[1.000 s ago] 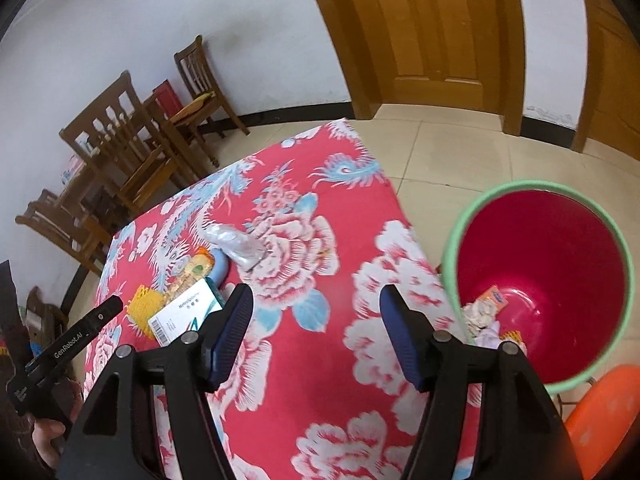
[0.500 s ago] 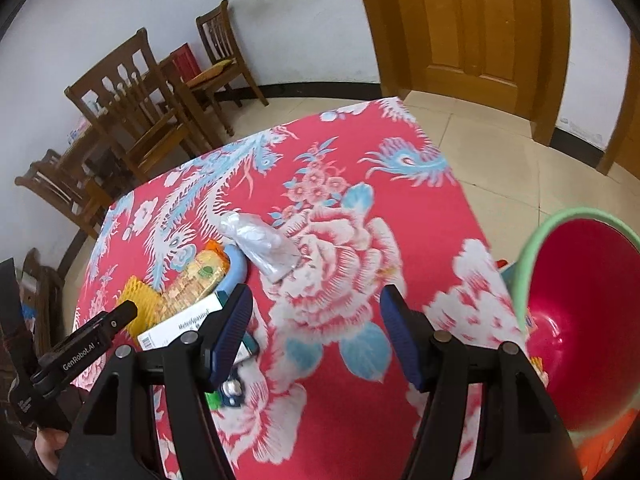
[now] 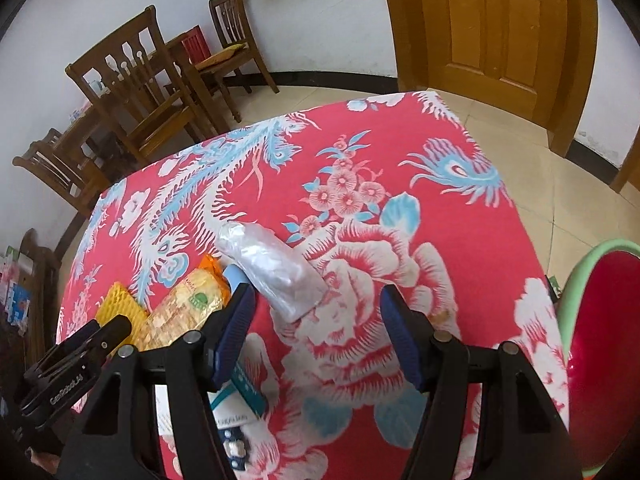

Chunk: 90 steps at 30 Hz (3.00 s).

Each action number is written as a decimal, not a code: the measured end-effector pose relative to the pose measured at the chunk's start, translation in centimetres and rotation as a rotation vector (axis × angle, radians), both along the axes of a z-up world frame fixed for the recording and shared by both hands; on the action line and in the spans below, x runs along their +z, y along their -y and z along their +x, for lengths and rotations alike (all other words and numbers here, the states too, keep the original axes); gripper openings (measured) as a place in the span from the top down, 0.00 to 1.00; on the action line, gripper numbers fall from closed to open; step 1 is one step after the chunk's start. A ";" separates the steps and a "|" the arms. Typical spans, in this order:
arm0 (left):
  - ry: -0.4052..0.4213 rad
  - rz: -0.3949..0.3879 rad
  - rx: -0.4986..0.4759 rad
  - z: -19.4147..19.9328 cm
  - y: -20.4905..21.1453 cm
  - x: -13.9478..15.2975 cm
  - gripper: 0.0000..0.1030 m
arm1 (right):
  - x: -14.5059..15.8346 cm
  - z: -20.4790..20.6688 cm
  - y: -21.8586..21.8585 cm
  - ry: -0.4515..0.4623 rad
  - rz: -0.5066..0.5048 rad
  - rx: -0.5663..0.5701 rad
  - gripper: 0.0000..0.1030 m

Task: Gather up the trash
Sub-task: 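Grasp the yellow foam net sleeve with the left tool while the right tool grasps the clear plastic bag, then lift and carry the foam sleeve and plastic bag over the bucket with both tools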

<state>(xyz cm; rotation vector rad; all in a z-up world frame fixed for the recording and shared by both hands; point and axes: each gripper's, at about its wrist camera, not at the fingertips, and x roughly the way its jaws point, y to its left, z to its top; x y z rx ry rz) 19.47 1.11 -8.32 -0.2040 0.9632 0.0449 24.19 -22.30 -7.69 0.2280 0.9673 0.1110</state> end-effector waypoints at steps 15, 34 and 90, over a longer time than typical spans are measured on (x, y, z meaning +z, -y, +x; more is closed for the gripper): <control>0.031 -0.009 -0.066 0.0 1.4 0.4 0.55 | -0.8 1.0 -1.4 0.014 -0.016 0.036 0.67; 0.106 -0.057 -0.078 -1.5 0.8 2.9 0.89 | 0.6 -0.5 -0.5 0.055 0.018 0.037 0.98; 0.219 -0.094 -0.066 -4.3 1.2 7.5 0.90 | 4.9 -5.7 3.1 0.115 0.110 -0.007 0.69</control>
